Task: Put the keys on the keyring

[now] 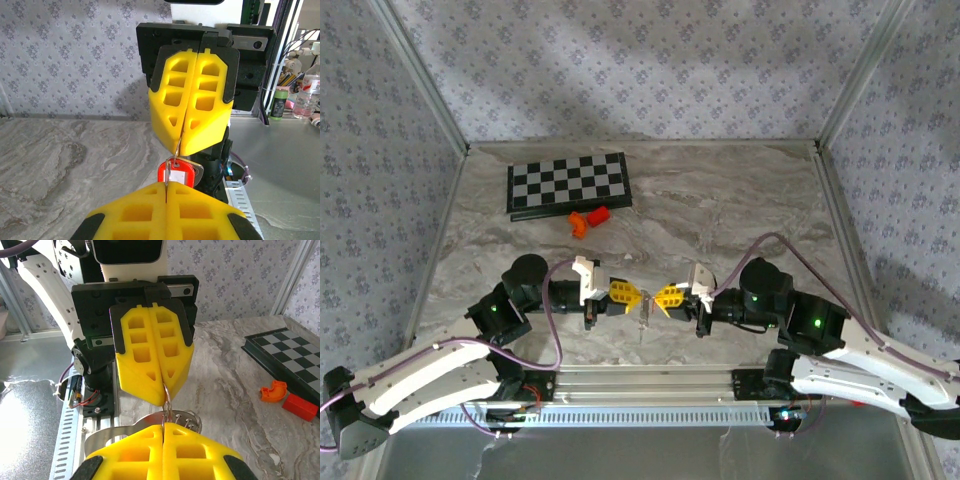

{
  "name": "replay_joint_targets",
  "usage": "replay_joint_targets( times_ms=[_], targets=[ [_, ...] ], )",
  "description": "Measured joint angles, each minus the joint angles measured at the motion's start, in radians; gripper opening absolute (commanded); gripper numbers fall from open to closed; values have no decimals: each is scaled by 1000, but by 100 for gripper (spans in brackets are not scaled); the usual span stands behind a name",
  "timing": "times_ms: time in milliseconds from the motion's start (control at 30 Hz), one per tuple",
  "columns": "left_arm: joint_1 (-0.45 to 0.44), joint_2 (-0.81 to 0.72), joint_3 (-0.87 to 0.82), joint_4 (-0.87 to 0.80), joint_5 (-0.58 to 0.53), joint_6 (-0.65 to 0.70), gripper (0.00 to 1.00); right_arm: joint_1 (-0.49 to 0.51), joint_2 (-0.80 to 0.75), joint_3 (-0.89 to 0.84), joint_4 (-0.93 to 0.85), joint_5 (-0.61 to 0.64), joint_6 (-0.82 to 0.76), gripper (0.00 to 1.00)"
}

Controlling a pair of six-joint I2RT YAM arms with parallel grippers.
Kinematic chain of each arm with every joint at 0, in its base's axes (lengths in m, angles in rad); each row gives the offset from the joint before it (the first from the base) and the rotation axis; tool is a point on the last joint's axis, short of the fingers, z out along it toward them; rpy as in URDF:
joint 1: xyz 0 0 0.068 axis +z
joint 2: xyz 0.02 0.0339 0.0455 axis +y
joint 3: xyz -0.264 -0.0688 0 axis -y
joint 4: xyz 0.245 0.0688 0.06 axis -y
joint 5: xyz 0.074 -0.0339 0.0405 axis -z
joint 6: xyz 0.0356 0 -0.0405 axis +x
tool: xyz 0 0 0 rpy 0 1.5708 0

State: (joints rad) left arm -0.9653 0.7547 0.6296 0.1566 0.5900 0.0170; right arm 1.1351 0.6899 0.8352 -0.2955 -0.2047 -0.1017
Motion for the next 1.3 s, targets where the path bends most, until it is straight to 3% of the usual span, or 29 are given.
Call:
replay_joint_targets(
  times_ms=[1300],
  targets=[
    [-5,13,8,-39,-18,19,0,19,50,15,-15,52,-39,0]
  ],
)
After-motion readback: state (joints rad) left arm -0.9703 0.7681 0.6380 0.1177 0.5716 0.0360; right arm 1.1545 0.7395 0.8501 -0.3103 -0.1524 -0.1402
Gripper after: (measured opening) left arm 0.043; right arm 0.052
